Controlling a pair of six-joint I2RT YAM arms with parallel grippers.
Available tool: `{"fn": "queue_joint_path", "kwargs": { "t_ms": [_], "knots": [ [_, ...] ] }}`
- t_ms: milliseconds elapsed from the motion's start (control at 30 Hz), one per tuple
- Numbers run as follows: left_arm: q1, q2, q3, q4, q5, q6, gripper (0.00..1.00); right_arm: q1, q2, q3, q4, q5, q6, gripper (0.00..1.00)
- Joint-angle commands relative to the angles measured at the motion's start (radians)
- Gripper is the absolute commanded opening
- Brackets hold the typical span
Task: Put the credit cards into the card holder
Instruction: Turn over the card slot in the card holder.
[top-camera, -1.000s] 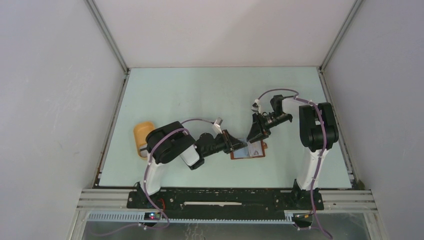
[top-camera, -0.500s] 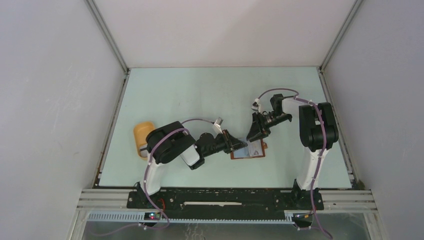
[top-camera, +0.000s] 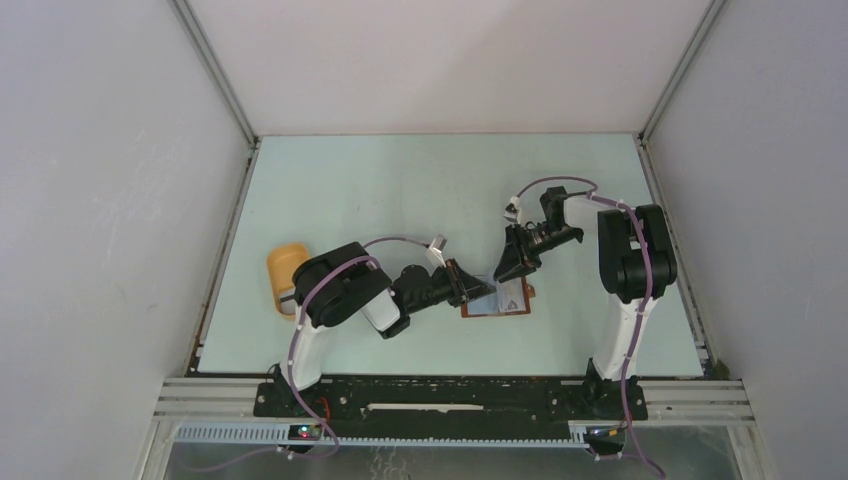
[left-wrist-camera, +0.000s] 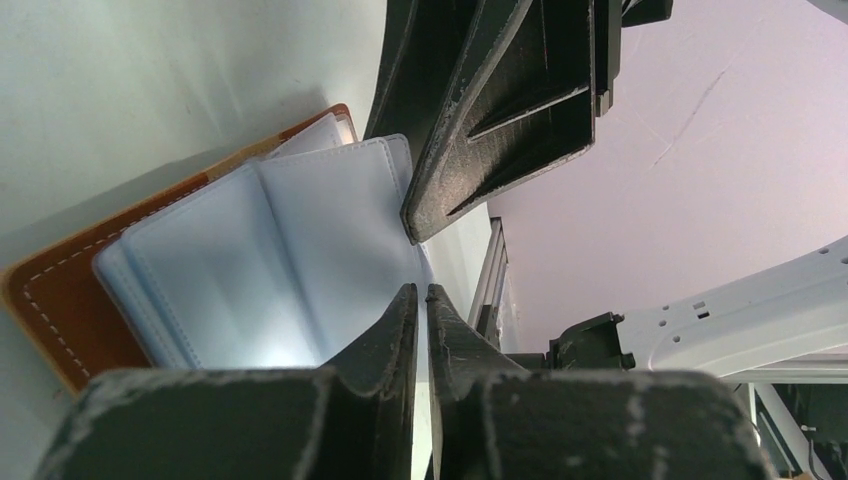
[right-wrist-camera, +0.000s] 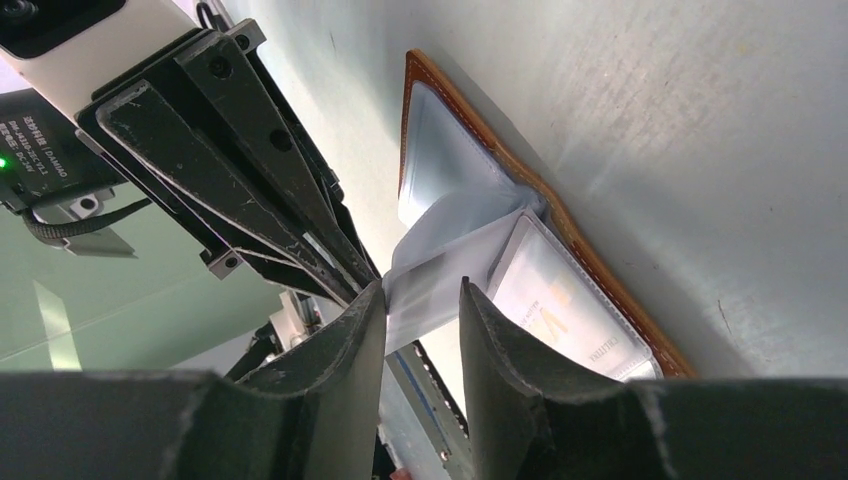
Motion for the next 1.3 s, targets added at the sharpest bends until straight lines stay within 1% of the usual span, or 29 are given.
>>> {"fn": "queue_joint_path", "kwargs": {
  "t_ms": [0, 167, 367, 567, 833, 1000, 1133, 1200, 1267],
  "knots": [
    [-0.004, 0.005, 0.018, -0.001, 0.000, -0.001, 0.12, -0.008, 0.019, -0.002, 0.014, 0.030, 0.011, 0.38],
    [-0.003, 0.005, 0.007, 0.000, -0.007, -0.002, 0.13, -0.013, 0.017, -0.003, 0.009, 0.027, 0.006, 0.38],
    [-0.001, -0.020, -0.035, -0.017, -0.047, -0.005, 0.13, -0.016, 0.017, -0.002, 0.003, 0.024, -0.003, 0.42],
    [0.004, -0.103, -0.118, -0.084, -0.131, 0.018, 0.15, -0.024, 0.017, -0.004, -0.001, 0.029, -0.008, 0.42],
    [0.003, -0.221, -0.161, -0.161, -0.168, 0.082, 0.20, -0.042, 0.006, -0.011, -0.001, 0.047, -0.019, 0.41],
    [0.003, -0.331, -0.191, -0.214, -0.190, 0.140, 0.23, -0.054, -0.016, -0.023, 0.008, 0.095, -0.029, 0.41],
    [0.004, -0.454, -0.210, -0.305, -0.209, 0.213, 0.26, -0.057, -0.033, -0.026, 0.013, 0.126, -0.033, 0.39],
    [0.004, -0.532, -0.216, -0.383, -0.226, 0.261, 0.28, -0.058, -0.038, -0.027, 0.011, 0.133, -0.038, 0.36],
    [0.001, -0.619, -0.220, -0.474, -0.245, 0.326, 0.29, -0.057, -0.045, -0.027, 0.012, 0.151, -0.042, 0.30]
  ]
}}
